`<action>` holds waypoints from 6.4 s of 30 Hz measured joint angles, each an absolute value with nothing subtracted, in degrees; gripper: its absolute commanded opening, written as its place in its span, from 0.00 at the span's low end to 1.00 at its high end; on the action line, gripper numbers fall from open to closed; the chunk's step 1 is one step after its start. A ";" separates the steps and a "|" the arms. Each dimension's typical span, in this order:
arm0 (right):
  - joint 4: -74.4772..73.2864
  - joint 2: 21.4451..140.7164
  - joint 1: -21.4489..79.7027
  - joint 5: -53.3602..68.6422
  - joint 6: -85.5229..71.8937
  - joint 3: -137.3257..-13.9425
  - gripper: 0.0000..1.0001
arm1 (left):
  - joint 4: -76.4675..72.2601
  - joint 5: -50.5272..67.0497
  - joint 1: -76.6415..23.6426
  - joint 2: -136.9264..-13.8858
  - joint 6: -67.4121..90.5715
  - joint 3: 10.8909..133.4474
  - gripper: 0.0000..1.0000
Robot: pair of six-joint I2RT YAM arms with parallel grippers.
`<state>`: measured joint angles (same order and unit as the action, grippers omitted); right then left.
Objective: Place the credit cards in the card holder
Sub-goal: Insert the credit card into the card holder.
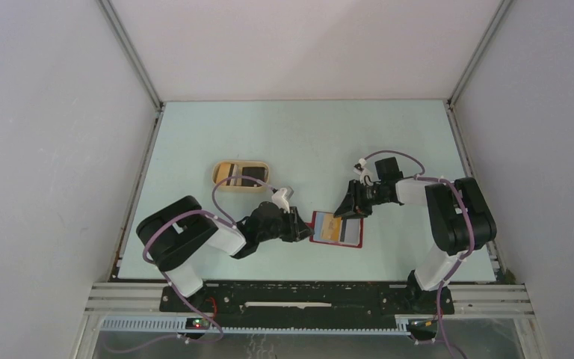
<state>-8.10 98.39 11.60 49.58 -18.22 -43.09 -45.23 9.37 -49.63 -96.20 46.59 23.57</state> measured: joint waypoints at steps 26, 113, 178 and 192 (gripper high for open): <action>-29.34 91.85 15.11 38.87 2.22 -53.19 0.03 | -45.87 7.40 -49.47 -92.20 45.43 21.50 0.31; -47.64 111.98 19.86 40.82 16.14 -67.77 0.06 | -48.21 13.74 -48.62 -100.99 47.62 28.47 0.39; -47.09 112.42 20.27 39.27 14.39 -68.01 0.07 | -57.76 19.75 -44.71 -104.27 56.53 26.20 0.39; -47.09 112.42 20.25 39.29 14.39 -68.01 0.07 | -57.76 19.99 -45.06 -105.12 56.60 26.30 0.38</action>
